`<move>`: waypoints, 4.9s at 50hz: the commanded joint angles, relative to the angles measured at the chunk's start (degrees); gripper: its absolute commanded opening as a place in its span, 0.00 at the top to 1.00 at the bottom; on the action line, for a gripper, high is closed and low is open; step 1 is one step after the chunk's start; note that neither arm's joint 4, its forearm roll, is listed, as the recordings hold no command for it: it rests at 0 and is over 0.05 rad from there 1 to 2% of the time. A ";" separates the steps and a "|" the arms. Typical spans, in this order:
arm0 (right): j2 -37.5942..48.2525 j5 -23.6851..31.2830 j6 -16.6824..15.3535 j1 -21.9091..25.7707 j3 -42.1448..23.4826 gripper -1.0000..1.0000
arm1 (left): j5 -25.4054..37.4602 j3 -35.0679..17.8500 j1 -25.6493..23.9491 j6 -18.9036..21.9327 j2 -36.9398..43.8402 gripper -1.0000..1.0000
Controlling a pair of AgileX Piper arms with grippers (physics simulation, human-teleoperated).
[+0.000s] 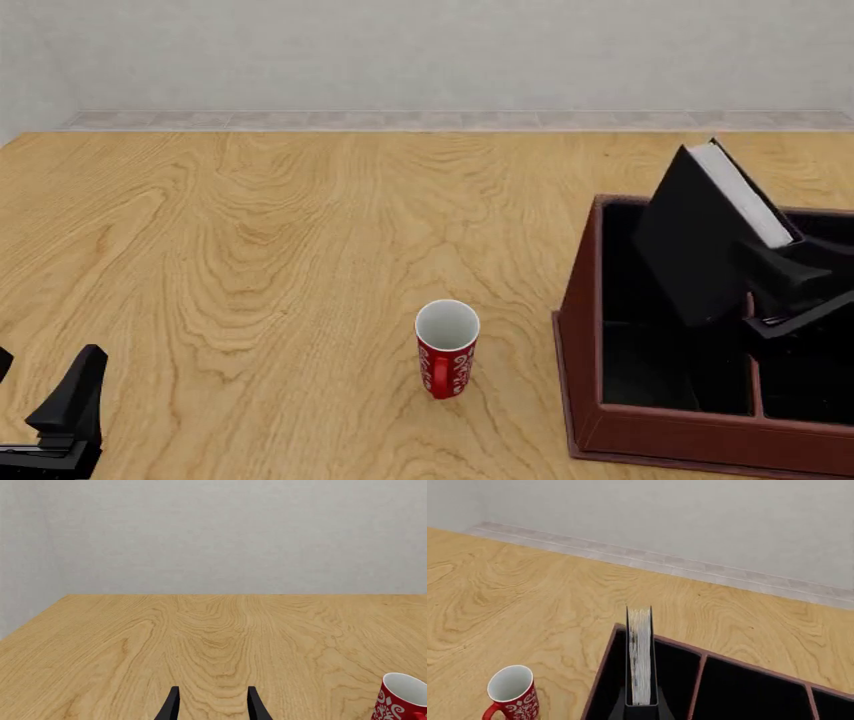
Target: Pick up the book and place it in the left compartment of the caddy.
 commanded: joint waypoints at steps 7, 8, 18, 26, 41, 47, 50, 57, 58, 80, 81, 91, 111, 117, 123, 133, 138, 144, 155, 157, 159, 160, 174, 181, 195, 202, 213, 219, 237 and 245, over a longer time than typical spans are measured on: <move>1.29 -1.22 0.44 -0.53 1.07 1.00 | 0.00 0.00 0.00 0.00 0.00 0.00; 1.29 -1.22 0.44 -0.53 1.08 1.00 | 0.00 0.00 0.00 0.00 0.00 0.00; 2.16 -2.98 0.16 -0.82 2.89 1.00 | 0.00 0.00 0.00 0.00 0.00 0.00; 2.30 -3.59 0.56 -1.06 3.92 1.00 | 0.00 0.00 0.00 0.00 0.00 0.00; 1.99 -4.26 1.79 -0.75 5.84 1.00 | 0.00 0.00 0.00 0.00 0.00 0.00; 1.83 -4.69 2.16 -0.79 6.69 1.00 | 0.00 0.00 0.00 0.00 0.00 0.00; 1.77 -4.86 2.23 -0.85 7.13 1.00 | 0.00 0.00 0.00 0.00 0.00 0.00; 1.79 -5.64 2.71 -0.72 8.18 1.00 | 0.00 0.00 0.00 0.00 0.00 0.00; 1.85 -5.74 2.73 -0.73 8.24 1.00 | 0.00 0.00 0.00 0.00 0.00 0.00; 2.40 -8.05 3.07 -0.44 10.95 1.00 | 0.00 0.00 0.00 0.00 0.00 0.00; 2.39 -8.15 3.06 -0.41 11.08 1.00 | 0.00 0.00 0.00 0.00 0.00 0.00; 2.55 -8.98 3.33 -0.41 12.23 1.00 | 0.00 0.00 0.00 0.00 0.00 0.00; 3.49 -11.69 2.94 0.16 13.89 1.00 | 0.00 0.00 0.00 0.00 0.00 0.00; 3.91 -12.39 3.02 0.40 14.36 1.00 | 0.00 0.00 0.00 0.00 0.00 0.00; 4.17 -13.14 3.09 0.25 14.85 1.00 | 0.00 0.00 0.00 0.00 0.00 0.00; 4.25 -14.56 3.13 -0.07 16.39 1.00 | 0.00 0.00 0.00 0.00 0.00 0.00; 3.97 -14.97 3.16 -0.09 17.42 1.00 | 0.00 0.00 0.00 0.00 0.00 0.00; 4.01 -15.49 3.28 -0.16 18.03 1.00 | 0.00 0.00 0.00 0.00 0.00 0.00; 4.66 -17.16 3.23 -0.22 19.32 1.00 | 0.00 0.00 0.00 0.00 0.00 0.00; 4.93 -17.57 3.26 -0.18 19.53 1.00 | 0.00 0.00 0.00 0.00 0.00 0.00; 5.15 -18.01 3.23 -0.19 19.85 1.00 | 0.00 0.00 0.00 0.00 0.00 0.00; 5.24 -18.16 3.23 -0.17 19.95 1.00 | 0.00 0.00 0.00 0.00 0.00 0.00; 6.25 -20.00 3.24 -0.26 21.14 1.00 | 0.00 0.00 0.00 0.00 0.00 0.00; 7.59 -21.72 3.26 -0.15 21.73 1.00 | 0.00 0.00 0.00 0.00 0.00 0.00; 8.89 -23.75 3.20 -0.12 22.77 1.00 | 0.00 0.00 0.00 0.00 0.00 0.00; 8.79 -23.84 3.29 -0.25 22.86 1.00 | 0.00 0.00 0.00 0.00 0.00 0.00; 9.11 -24.03 3.53 -0.10 22.77 1.00 | 0.00 0.00 0.00 0.00 0.00 0.00; 9.17 -24.10 3.48 0.01 22.77 0.00 | 0.00 0.00 0.00 0.00 0.00 0.00; 8.95 -23.92 3.42 0.13 22.68 0.00 | 0.00 0.00 0.00 0.00 0.00 0.00; 7.66 -22.35 3.52 0.23 22.13 0.00 | 0.00 0.00 0.00 0.00 0.00 0.00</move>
